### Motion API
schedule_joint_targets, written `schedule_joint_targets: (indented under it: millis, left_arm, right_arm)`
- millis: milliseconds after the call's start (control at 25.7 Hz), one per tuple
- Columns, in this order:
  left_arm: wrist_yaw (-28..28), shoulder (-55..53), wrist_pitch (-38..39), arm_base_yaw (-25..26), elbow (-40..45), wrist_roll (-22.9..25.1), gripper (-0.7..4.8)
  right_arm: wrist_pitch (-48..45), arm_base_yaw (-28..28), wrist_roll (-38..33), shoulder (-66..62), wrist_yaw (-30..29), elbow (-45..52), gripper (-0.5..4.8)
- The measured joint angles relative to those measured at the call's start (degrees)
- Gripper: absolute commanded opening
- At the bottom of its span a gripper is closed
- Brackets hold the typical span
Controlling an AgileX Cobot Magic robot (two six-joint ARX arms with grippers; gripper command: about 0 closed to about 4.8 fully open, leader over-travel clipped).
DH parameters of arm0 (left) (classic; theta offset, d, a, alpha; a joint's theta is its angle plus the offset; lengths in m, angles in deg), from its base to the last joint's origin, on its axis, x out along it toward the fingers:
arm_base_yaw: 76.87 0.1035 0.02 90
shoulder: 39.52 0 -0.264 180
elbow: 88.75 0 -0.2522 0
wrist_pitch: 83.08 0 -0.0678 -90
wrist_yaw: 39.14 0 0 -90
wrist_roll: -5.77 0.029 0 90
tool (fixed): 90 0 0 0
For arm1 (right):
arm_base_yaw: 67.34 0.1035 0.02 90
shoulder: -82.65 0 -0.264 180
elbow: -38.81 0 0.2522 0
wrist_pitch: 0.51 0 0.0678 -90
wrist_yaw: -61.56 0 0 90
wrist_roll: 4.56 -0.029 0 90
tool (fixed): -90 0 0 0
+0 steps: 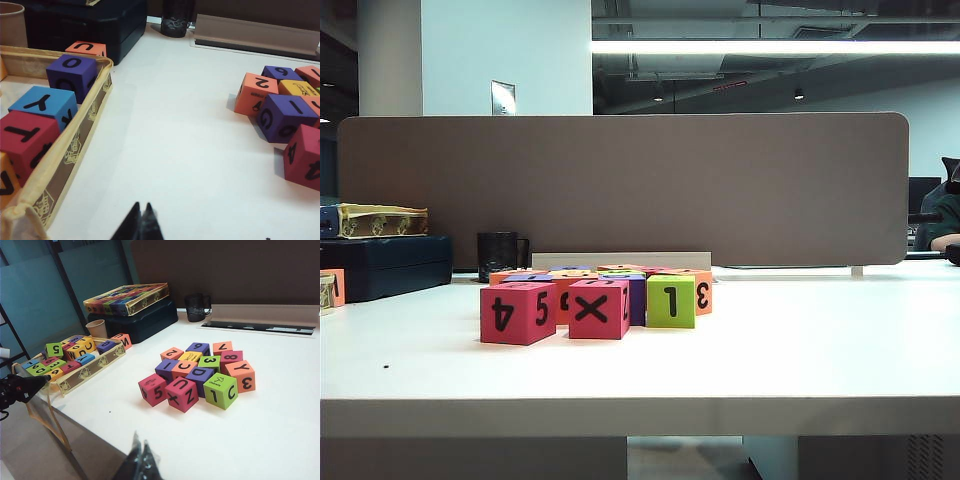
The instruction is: Select the appropriate blocks from the scattered letter blocks on the table and arrange them in a row to spell out "23".
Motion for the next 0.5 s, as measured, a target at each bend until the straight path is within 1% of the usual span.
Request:
schedule_joint_targets:
  millis: [194,350,505]
  left_arm:
    - [0.0,0.0,0.0,0.0,0.0,0.0,-0.06]
    - [0.0,0.0,0.0,0.0,0.0,0.0,-0.06]
    - [0.0,0.0,0.0,0.0,0.0,0.0,-0.06]
  right_arm:
    - [-6.4,0.0,-0.2,0.0,0.1,0.0,-0.01]
    - [-12.1,0.0,-0.5,0.0,2.2,-0.2,-0.01]
    - [-14.0,0.0,-2.8,-0.2,2.3,-1.4,-0.01]
